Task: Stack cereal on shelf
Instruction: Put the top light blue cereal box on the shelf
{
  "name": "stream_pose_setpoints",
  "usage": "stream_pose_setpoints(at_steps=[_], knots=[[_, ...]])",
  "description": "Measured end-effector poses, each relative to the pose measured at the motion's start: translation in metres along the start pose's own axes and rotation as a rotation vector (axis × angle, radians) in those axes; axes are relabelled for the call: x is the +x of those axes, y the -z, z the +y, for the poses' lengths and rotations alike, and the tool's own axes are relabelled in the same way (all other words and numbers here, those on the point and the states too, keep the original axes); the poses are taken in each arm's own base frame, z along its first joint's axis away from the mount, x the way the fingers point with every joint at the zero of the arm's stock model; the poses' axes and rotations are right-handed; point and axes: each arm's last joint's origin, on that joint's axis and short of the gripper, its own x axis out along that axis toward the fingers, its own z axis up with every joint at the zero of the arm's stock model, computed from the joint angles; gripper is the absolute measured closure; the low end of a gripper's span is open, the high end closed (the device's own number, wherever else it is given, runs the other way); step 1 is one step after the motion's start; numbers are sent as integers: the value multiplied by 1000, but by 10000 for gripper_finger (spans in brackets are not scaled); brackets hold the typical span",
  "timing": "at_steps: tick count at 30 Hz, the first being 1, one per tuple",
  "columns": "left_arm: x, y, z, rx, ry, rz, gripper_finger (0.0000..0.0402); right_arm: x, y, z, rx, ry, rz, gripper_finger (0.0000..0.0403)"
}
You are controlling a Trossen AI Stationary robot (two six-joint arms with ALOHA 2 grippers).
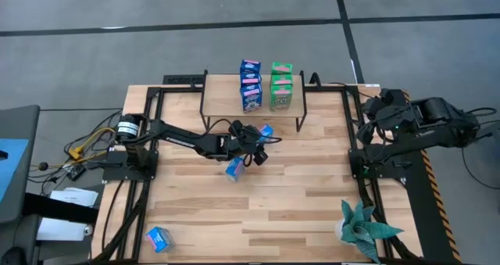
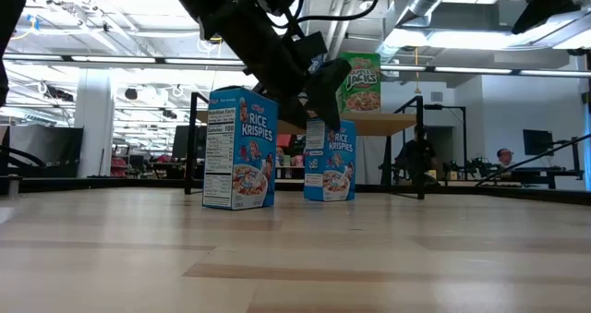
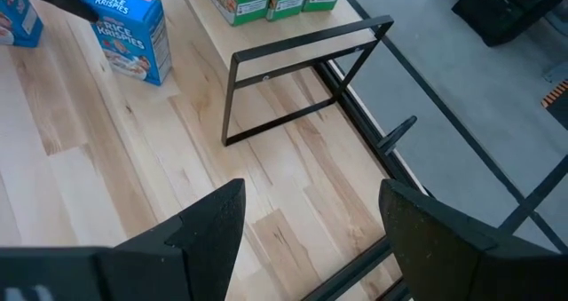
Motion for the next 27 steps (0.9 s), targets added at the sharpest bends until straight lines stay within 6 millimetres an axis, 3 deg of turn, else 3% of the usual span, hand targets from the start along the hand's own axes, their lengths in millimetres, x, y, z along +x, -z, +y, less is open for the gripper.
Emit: stream_pose_setpoints(at_steps=[16,22,27], knots=[[-1,-4,-1,-30,-2,-10,221,0,0,0,0,0,0,117],[-9,-38,-12,-10,61,-36,222,0,0,0,0,0,0,117],[-24,-76,-21,20,233,51,223,0,0,0,-3,2,4,117]])
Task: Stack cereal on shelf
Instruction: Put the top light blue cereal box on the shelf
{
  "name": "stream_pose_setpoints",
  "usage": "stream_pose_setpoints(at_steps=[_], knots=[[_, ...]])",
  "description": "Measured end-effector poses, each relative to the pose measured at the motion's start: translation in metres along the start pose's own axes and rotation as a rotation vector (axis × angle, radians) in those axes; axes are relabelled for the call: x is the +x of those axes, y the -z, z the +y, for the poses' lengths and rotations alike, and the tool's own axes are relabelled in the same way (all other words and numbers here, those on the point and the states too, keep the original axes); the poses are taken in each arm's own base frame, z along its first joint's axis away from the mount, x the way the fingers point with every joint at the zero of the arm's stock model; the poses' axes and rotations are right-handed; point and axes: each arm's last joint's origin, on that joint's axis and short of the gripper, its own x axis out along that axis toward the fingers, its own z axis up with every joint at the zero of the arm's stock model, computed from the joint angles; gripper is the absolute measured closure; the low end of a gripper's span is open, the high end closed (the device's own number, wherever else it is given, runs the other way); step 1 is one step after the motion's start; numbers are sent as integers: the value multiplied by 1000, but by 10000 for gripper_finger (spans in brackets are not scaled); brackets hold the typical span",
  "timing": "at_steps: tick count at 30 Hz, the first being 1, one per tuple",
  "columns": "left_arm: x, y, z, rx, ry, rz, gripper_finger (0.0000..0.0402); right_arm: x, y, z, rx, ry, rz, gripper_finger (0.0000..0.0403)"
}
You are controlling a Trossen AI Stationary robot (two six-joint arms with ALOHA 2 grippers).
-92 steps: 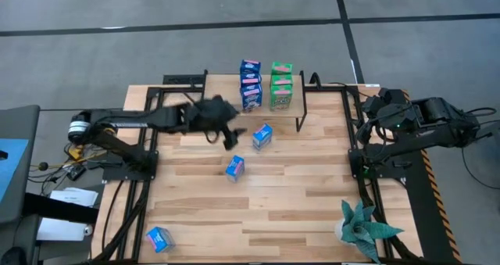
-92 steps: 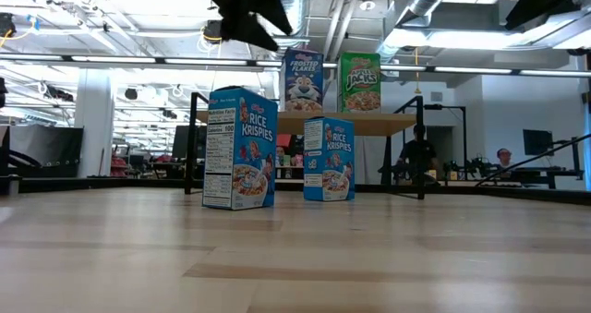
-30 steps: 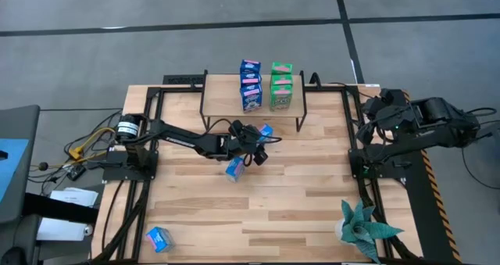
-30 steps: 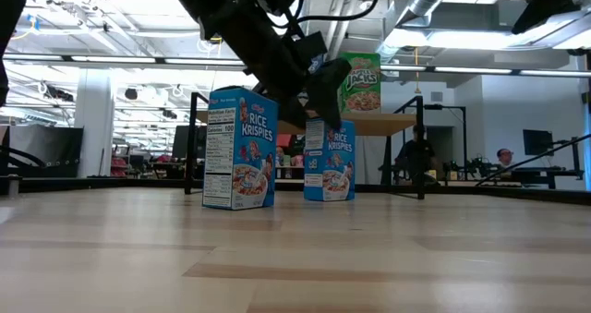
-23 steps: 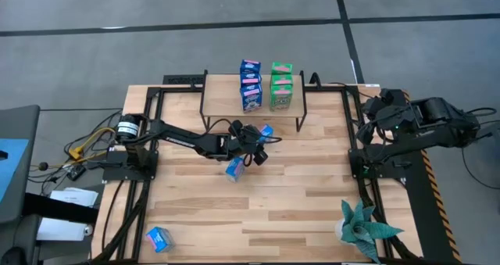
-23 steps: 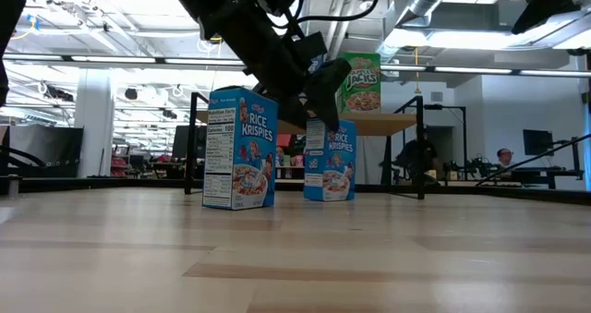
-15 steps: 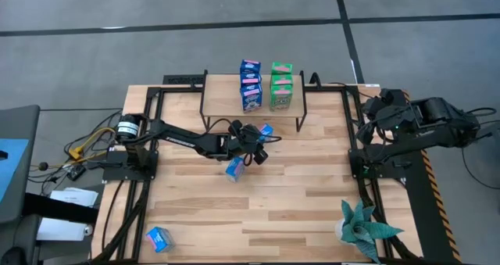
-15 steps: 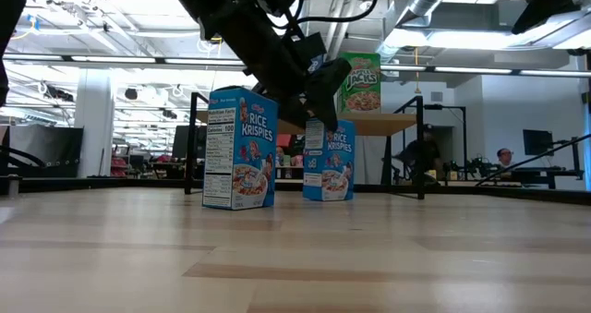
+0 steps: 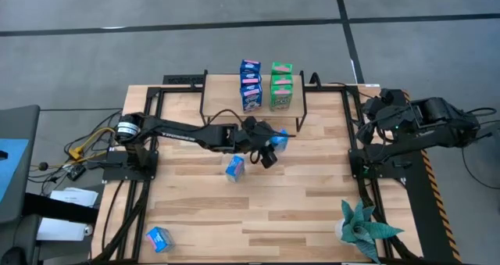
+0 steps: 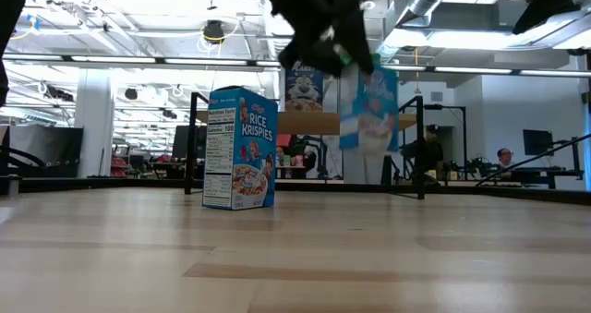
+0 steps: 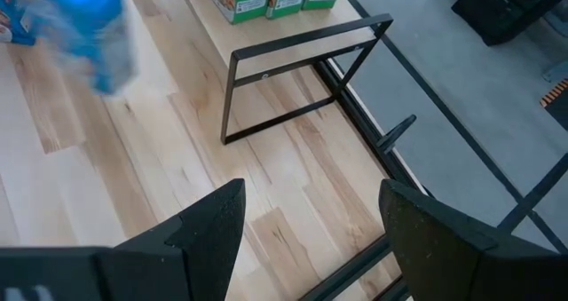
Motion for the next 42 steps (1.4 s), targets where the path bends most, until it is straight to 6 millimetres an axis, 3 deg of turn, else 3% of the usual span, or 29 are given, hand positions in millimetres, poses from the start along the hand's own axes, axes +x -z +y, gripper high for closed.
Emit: stream_pose_setpoints(at_steps=[6,13,19,24,28,36,42], knots=[[-37,-40,-4,54,61,67,223,0,0,0,-4,2,4,117],[-137,-86,32,30,-24,-74,223,0,1,-1,-4,2,4,117],[-218,-91,73,50,-122,-118,223,0,1,-1,-5,2,4,117],[-253,-93,108,124,-292,-158,223,0,1,-1,-4,3,3,117],[-253,-92,137,124,-223,-165,223,0,1,-1,-3,5,2,117],[-214,-60,203,164,-232,-227,223,0,0,0,5,5,-8,117],[-184,-47,252,129,-90,-242,223,0,-1,-1,9,32,-23,117]])
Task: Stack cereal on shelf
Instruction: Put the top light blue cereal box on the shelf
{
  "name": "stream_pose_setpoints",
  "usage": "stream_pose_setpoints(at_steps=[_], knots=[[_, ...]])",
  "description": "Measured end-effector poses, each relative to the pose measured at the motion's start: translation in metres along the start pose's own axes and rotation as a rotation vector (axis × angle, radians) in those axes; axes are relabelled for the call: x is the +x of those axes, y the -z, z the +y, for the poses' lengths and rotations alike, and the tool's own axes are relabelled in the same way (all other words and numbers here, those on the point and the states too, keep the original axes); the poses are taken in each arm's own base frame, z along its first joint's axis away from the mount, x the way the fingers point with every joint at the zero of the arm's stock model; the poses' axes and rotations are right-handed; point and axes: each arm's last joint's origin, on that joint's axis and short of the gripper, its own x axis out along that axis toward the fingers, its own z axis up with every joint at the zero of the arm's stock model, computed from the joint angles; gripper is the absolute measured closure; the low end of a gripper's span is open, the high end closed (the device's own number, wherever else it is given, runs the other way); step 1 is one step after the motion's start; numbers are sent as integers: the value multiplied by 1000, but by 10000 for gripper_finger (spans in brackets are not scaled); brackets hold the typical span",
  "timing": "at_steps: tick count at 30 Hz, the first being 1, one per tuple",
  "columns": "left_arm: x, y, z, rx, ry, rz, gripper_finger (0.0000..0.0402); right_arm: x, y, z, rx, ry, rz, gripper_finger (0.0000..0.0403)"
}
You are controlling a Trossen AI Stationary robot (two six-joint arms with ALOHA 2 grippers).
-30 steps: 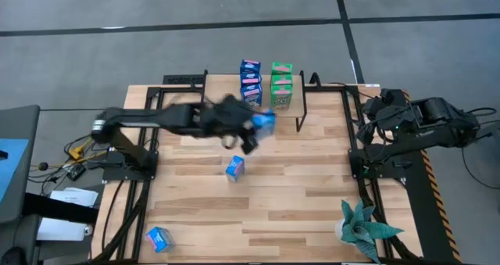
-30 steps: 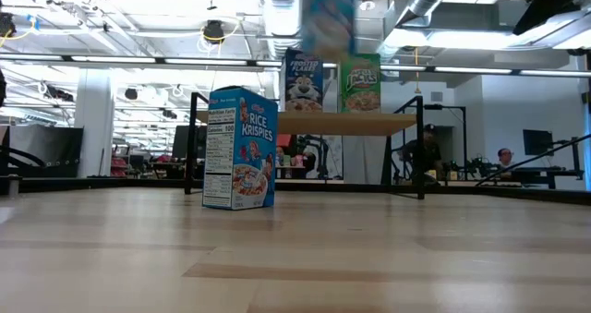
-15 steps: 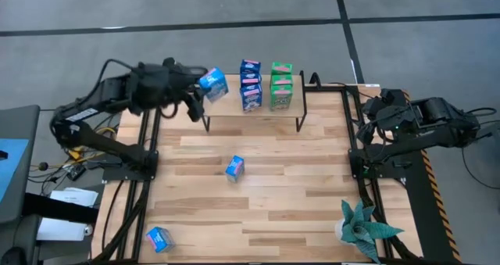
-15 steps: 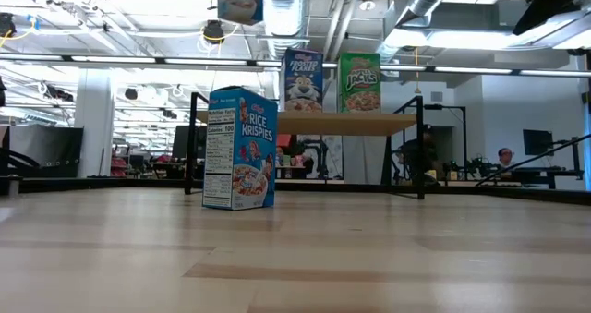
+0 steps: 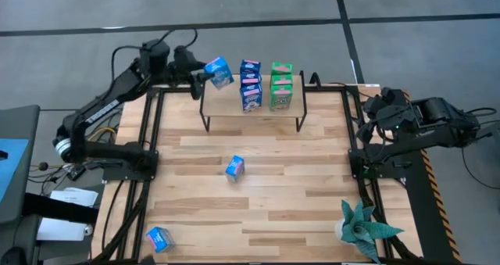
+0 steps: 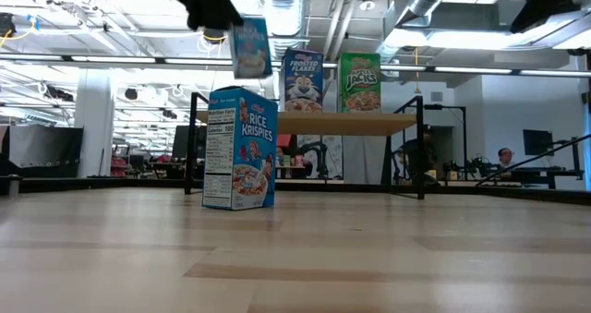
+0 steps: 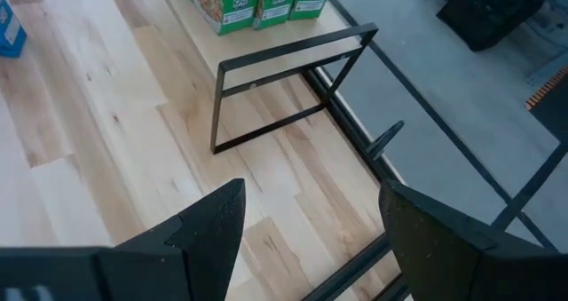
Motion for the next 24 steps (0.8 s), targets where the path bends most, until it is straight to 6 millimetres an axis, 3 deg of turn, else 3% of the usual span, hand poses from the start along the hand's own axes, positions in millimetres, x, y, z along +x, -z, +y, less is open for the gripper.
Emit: stream_pose_setpoints(at_steps=[4,13,19,24], knots=[[15,11,25,8,-13,33,223,0,-1,0,5,19,-14,117],[46,40,74,-62,128,45,223,0,-2,0,10,19,-19,117],[68,34,94,-29,184,53,223,0,-2,-1,10,39,-26,117],[80,31,101,20,246,161,223,0,-2,-1,9,47,-29,117]])
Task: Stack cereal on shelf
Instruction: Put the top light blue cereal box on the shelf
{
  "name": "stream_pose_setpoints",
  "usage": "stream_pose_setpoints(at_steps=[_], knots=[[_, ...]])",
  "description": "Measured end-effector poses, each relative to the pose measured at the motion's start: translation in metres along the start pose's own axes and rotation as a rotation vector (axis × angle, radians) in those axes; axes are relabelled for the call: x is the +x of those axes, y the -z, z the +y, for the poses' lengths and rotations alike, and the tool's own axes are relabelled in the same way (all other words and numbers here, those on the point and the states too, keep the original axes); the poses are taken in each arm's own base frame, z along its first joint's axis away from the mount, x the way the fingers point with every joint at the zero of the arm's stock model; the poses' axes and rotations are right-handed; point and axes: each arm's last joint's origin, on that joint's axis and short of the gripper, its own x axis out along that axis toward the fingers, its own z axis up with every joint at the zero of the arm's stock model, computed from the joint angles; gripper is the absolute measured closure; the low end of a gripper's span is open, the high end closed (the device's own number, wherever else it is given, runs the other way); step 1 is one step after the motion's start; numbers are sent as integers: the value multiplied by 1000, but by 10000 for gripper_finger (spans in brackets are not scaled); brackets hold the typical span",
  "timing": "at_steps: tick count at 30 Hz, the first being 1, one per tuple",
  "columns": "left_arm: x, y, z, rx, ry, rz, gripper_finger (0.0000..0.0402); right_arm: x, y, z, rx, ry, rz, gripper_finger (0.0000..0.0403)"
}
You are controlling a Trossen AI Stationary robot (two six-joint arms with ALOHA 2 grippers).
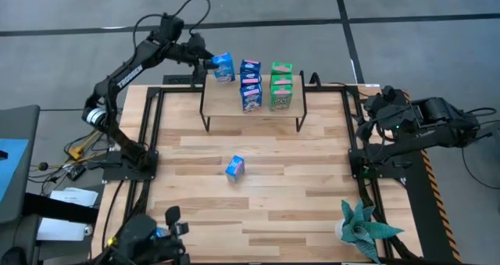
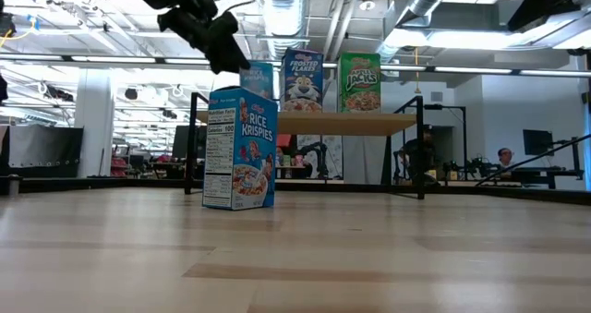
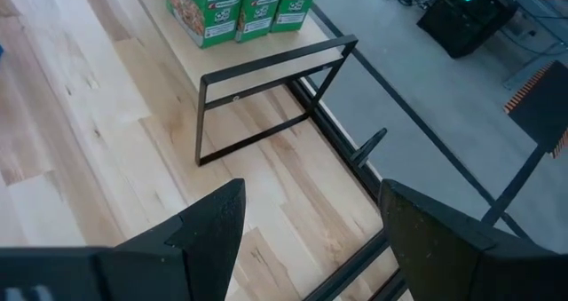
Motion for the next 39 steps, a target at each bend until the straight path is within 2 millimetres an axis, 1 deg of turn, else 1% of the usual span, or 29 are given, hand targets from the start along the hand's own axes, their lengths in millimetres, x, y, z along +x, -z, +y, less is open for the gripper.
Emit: stream_pose_setpoints(at_steps=[3,8,13,15,18,25,34,39], knots=[[2,3,1,44,35,67,223,0,0,0,0,13,-5,117],[4,8,4,98,56,68,223,0,-2,-1,10,41,-24,117],[3,8,7,140,45,48,223,0,-3,-2,20,79,-49,117],[2,9,9,142,67,31,223,0,-3,-2,20,90,-52,117],[7,12,11,133,105,25,223,0,-3,-2,20,90,-52,117],[16,19,16,139,108,46,223,0,-3,-2,21,90,-52,117],[17,19,16,103,60,79,221,0,-3,-2,21,107,-56,117],[22,20,13,105,-11,150,198,0,-3,-3,19,107,-57,117]])
